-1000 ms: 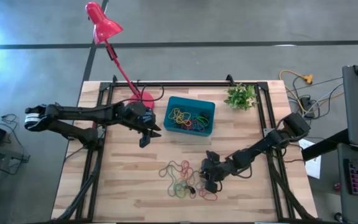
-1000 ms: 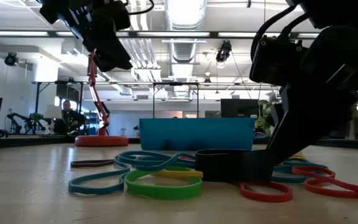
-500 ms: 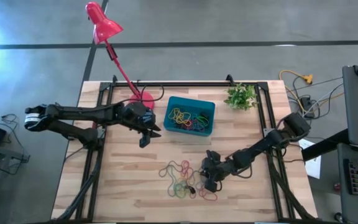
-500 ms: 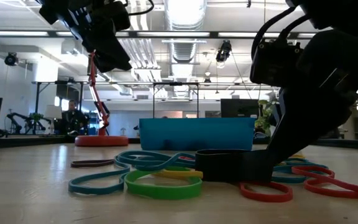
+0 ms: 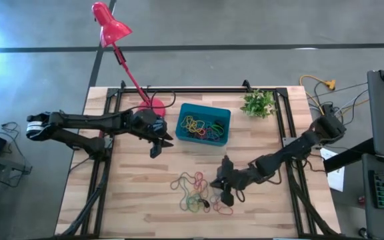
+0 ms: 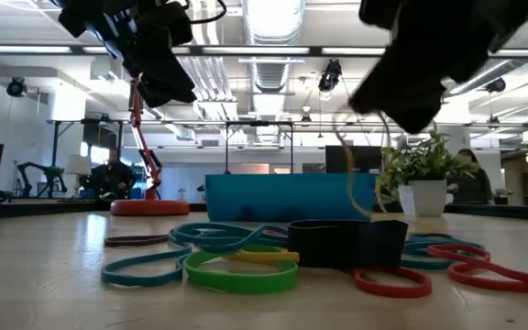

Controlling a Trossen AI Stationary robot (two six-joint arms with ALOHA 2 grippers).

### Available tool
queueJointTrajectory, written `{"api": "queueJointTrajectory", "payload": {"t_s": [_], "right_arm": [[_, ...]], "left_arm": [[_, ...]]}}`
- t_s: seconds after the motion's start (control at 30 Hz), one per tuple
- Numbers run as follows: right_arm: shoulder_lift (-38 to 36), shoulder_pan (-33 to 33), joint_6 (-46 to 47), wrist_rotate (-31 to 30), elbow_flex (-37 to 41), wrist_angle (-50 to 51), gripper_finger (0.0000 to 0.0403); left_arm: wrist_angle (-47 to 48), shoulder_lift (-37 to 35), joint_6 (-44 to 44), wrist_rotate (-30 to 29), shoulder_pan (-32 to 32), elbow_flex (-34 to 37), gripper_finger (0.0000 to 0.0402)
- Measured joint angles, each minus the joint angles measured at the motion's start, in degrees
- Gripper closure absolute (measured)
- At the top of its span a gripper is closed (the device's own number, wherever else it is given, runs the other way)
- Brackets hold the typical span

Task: Pick and place rubber bands into bin
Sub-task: Put the yellow rubber band into the blue bin

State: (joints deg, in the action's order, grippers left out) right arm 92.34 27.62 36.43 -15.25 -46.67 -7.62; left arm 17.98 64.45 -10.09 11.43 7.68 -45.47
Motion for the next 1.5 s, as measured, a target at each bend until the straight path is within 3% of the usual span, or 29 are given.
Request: {"api": "queueJointTrajectory", "payload": {"t_s": [0.3, 0.63, 0.87, 1.03, 1.23, 1.5], "right_arm": [[-5.8, -5.0, -11.5, -4.6, -4.6, 0.4, 0.0395], [-5.3, -19.8, -28.7, -2.8, -14.1, 4.2, 0.0394], [-2.4, -31.8, -29.1, 8.2, -16.0, 6.7, 0.0394], [0.2, -37.1, -29.1, 12.0, -15.6, 6.7, 0.0394], [4.4, -40.7, -28.6, 17.0, -15.6, 5.4, 0.0394], [10.3, -41.8, -25.0, 18.7, -15.6, 3.2, 0.0394]], "left_arm": [[-1.7, 0.0, 0.3, 0.0, 0.0, 0.1, 0.0281], [-2.5, 0.0, -0.1, 0.0, -1.6, 0.5, 0.0281], [-2.5, 0.0, -0.1, 0.0, -5.3, 0.7, 0.0281], [-2.4, 0.0, -1.5, -1.0, -8.2, 0.8, 0.0281], [-2.5, 0.0, -2.4, -3.6, -10.2, 0.8, 0.0281], [-2.5, 0.0, -4.6, -4.8, -10.4, 0.8, 0.0281]]}}
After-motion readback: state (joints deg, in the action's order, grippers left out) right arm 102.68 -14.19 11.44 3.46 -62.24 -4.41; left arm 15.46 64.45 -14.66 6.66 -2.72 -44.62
